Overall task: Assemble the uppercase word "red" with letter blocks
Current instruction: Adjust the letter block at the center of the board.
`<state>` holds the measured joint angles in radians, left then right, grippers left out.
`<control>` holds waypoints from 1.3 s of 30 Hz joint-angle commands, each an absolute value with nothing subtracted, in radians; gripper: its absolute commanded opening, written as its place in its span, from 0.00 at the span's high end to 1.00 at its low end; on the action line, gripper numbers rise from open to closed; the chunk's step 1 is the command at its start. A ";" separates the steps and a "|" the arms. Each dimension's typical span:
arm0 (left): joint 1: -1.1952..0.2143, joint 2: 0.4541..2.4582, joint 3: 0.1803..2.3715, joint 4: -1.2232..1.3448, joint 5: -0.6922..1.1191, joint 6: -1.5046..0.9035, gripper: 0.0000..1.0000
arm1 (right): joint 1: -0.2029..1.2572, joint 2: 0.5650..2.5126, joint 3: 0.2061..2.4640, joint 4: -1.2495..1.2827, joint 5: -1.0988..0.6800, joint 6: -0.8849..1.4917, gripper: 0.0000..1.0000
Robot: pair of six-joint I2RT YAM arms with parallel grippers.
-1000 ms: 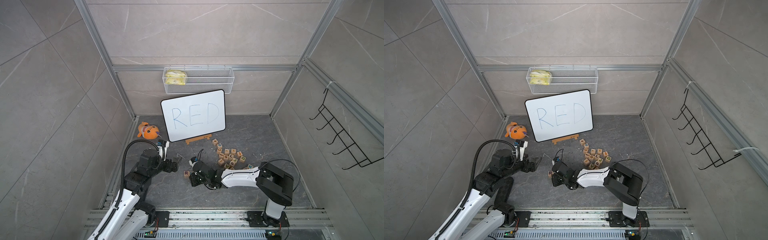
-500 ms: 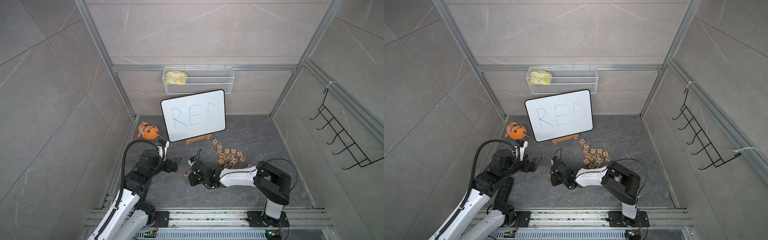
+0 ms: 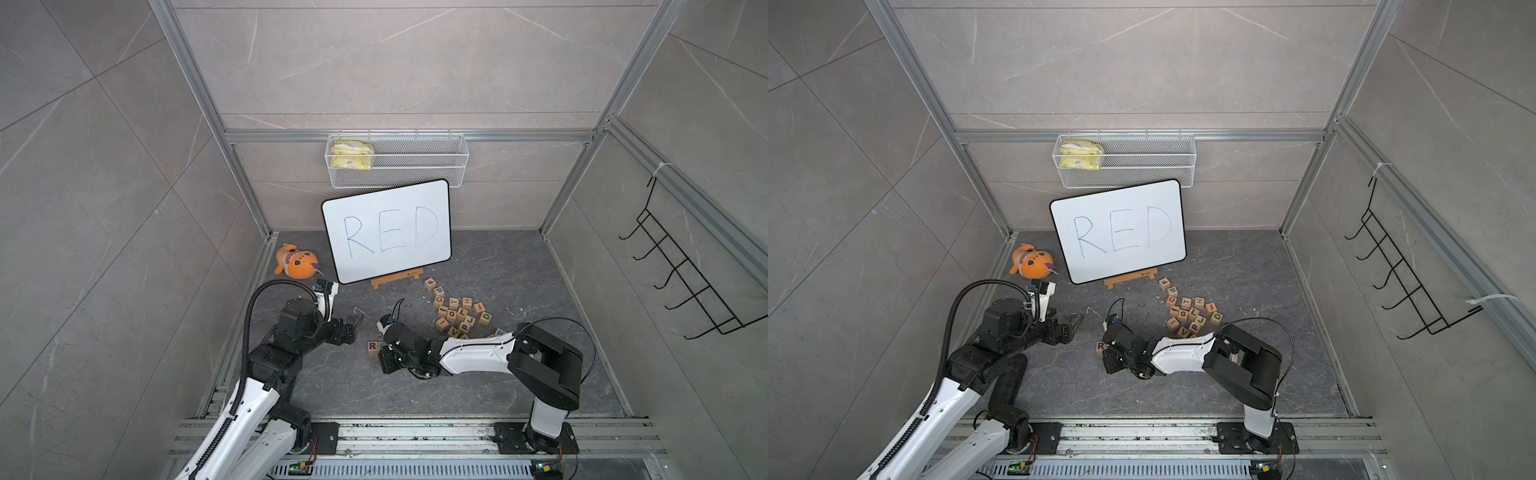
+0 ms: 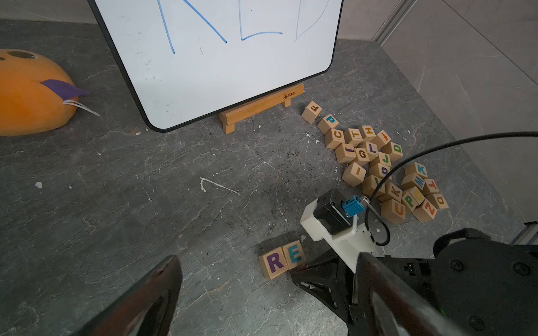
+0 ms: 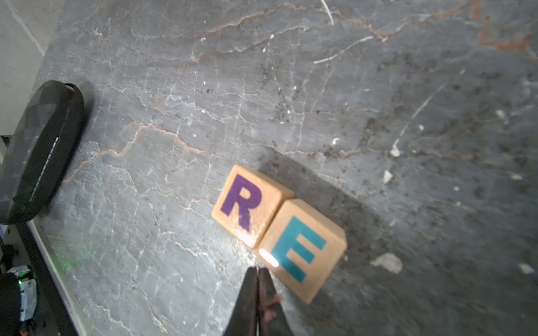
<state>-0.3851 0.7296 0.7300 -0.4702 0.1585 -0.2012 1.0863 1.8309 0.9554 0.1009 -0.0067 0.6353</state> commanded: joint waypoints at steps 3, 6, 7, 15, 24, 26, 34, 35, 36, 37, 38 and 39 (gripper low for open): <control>-0.379 0.716 0.750 -0.442 0.152 -0.181 0.04 | 1.093 1.737 0.903 0.075 -0.004 0.615 0.93; -0.379 0.717 0.751 -0.440 0.154 -0.183 0.04 | 1.092 1.710 0.889 0.064 0.020 0.608 0.92; -0.379 0.718 0.751 -0.440 0.154 -0.184 0.04 | 1.091 1.709 0.891 0.057 0.034 0.606 0.93; -0.379 0.718 0.750 -0.440 0.150 -0.184 0.03 | 1.058 1.752 0.913 0.060 0.050 0.610 0.96; -0.379 0.719 0.750 -0.440 0.151 -0.183 0.04 | 1.022 1.768 0.896 0.082 0.048 0.611 0.98; -0.379 0.719 0.748 -0.441 0.150 -0.183 0.03 | 1.020 1.789 0.911 0.080 0.046 0.611 0.98; -0.379 0.720 0.748 -0.440 0.151 -0.183 0.03 | 1.019 1.841 0.954 0.095 0.033 0.609 0.98; -0.379 0.721 0.749 -0.440 0.150 -0.183 0.04 | 1.019 1.844 0.957 0.094 0.031 0.609 0.98; -0.379 0.722 0.748 -0.440 0.150 -0.183 0.03 | 1.019 1.848 0.960 0.091 0.032 0.608 0.98; -0.379 0.722 0.748 -0.440 0.150 -0.184 0.04 | 1.019 1.848 0.962 0.091 0.036 0.607 0.98; -0.379 0.724 0.748 -0.440 0.150 -0.183 0.03 | 1.019 1.847 0.961 0.091 0.037 0.606 0.98; -0.379 0.724 0.748 -0.441 0.151 -0.183 0.04 | 1.018 1.848 0.962 0.092 0.037 0.606 0.98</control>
<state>-0.3851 0.7300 0.7300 -0.4698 0.1585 -0.2012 1.0210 1.8290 0.9356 0.0872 0.0376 0.6243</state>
